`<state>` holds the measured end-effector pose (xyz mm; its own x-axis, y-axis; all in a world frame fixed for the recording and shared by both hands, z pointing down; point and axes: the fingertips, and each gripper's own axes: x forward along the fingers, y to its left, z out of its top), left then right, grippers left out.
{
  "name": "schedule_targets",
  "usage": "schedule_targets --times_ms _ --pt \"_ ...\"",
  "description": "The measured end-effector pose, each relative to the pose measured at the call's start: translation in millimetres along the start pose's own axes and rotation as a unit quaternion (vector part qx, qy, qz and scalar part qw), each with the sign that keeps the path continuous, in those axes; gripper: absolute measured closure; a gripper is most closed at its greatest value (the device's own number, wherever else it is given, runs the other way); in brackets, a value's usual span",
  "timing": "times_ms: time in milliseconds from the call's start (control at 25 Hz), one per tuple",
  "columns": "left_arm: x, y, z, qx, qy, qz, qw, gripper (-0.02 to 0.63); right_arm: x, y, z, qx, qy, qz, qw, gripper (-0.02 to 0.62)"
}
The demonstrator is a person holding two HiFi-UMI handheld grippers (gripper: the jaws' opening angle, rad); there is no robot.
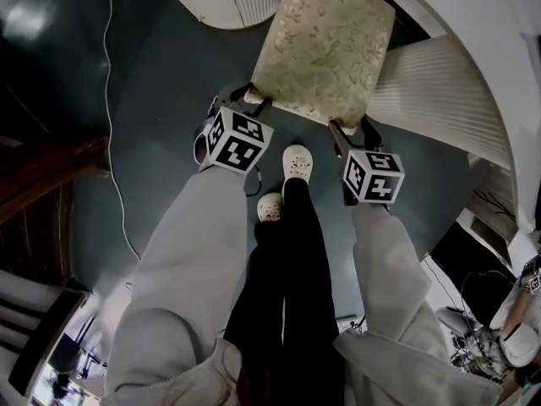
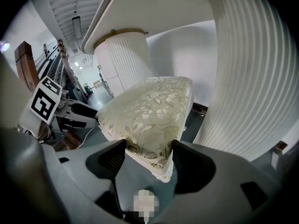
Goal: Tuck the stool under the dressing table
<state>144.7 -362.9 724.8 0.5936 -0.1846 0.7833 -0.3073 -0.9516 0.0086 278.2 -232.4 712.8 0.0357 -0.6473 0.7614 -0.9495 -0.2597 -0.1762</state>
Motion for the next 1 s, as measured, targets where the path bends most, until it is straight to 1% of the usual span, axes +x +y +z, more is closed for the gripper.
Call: schedule_targets --times_ms 160,480,840,1000 --pt "6 9 11 0.000 0.002 0.006 1.0000 0.420 5 -3 12 0.005 -0.004 -0.005 1.000 0.227" --pt "25 27 33 0.011 0.011 0.007 0.9999 0.423 20 -15 32 0.021 0.002 -0.017 1.000 0.227" --pt "38 42 59 0.024 0.004 0.016 0.9996 0.425 31 -27 56 0.027 -0.025 -0.022 0.999 0.227" --pt "48 53 73 0.025 -0.006 0.026 0.9993 0.426 40 -34 69 0.030 -0.035 -0.025 0.999 0.227"
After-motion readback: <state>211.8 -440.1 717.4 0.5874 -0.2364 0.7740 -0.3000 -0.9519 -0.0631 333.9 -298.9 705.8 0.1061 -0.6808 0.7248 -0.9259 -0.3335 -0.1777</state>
